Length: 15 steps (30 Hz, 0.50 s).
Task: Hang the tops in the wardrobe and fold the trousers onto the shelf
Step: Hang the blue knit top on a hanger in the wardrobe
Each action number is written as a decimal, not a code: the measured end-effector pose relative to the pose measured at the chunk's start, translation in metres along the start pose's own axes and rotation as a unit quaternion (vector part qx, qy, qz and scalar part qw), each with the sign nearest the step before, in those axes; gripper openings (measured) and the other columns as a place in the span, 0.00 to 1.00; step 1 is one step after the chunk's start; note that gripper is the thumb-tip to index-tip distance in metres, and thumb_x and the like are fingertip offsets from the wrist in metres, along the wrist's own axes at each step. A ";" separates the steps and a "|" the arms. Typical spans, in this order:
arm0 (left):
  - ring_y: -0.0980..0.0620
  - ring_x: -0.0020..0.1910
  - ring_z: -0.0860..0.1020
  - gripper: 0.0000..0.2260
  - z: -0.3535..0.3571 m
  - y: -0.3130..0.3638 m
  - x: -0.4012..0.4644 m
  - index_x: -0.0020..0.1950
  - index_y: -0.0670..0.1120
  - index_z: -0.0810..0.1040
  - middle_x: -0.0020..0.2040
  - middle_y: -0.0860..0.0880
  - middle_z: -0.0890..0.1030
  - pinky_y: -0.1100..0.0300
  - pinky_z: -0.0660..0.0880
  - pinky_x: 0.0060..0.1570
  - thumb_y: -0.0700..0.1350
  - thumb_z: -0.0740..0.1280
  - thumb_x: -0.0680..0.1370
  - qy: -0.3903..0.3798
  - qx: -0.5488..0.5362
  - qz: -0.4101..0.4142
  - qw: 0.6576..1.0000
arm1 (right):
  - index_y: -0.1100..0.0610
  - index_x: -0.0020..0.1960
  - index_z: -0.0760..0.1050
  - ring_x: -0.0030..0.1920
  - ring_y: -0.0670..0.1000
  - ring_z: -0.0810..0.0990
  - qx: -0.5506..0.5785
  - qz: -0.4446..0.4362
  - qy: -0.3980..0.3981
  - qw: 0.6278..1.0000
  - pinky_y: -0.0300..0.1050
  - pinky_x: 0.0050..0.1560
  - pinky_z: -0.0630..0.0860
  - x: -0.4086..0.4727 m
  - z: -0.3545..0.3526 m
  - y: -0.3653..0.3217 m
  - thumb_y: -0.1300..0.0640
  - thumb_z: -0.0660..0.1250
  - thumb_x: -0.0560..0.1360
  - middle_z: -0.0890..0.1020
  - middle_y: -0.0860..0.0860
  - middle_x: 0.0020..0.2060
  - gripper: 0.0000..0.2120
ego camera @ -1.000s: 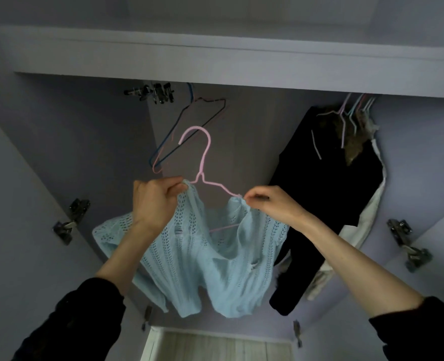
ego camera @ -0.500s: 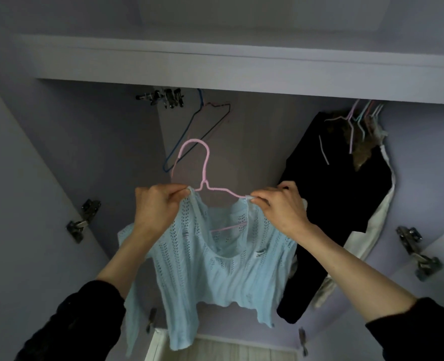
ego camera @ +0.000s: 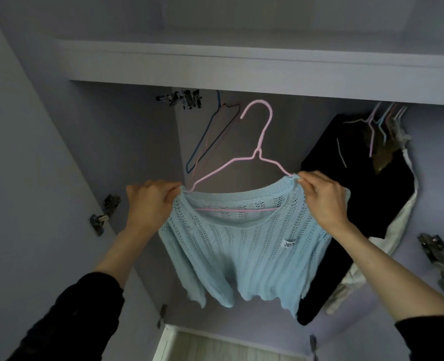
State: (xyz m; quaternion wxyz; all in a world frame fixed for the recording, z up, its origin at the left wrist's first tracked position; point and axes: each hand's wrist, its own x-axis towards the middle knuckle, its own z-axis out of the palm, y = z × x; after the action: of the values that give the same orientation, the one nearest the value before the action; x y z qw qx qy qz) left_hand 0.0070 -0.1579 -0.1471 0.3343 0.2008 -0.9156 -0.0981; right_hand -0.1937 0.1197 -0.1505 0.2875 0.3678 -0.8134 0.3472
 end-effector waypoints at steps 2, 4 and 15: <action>0.45 0.39 0.81 0.07 0.002 0.004 0.000 0.45 0.47 0.84 0.40 0.48 0.84 0.59 0.50 0.41 0.45 0.67 0.74 -0.010 -0.003 0.040 0.999 | 0.64 0.51 0.81 0.36 0.57 0.81 0.008 -0.003 0.007 1.000 0.42 0.39 0.69 0.000 0.002 -0.003 0.60 0.64 0.75 0.83 0.57 0.40 0.11; 0.45 0.34 0.79 0.06 0.005 0.009 0.001 0.40 0.46 0.83 0.36 0.48 0.83 0.59 0.47 0.37 0.45 0.67 0.72 -0.016 -0.009 0.061 0.998 | 0.63 0.51 0.81 0.34 0.58 0.81 0.008 -0.012 0.012 1.000 0.44 0.37 0.72 0.001 0.002 -0.006 0.58 0.63 0.76 0.83 0.56 0.39 0.12; 0.42 0.31 0.72 0.08 0.011 0.016 0.001 0.53 0.45 0.83 0.34 0.43 0.83 0.60 0.69 0.42 0.41 0.70 0.75 -0.054 -0.124 0.016 0.991 | 0.63 0.50 0.82 0.34 0.56 0.82 0.005 -0.033 0.006 0.999 0.42 0.36 0.74 -0.008 -0.006 -0.004 0.58 0.64 0.75 0.83 0.55 0.40 0.11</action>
State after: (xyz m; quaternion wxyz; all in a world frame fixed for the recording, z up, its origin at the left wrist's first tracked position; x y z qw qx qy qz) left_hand -0.0054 -0.1437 -0.1501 0.3083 0.1378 -0.9160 -0.2167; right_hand -0.1845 0.1260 -0.1513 0.3019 0.3934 -0.7974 0.3438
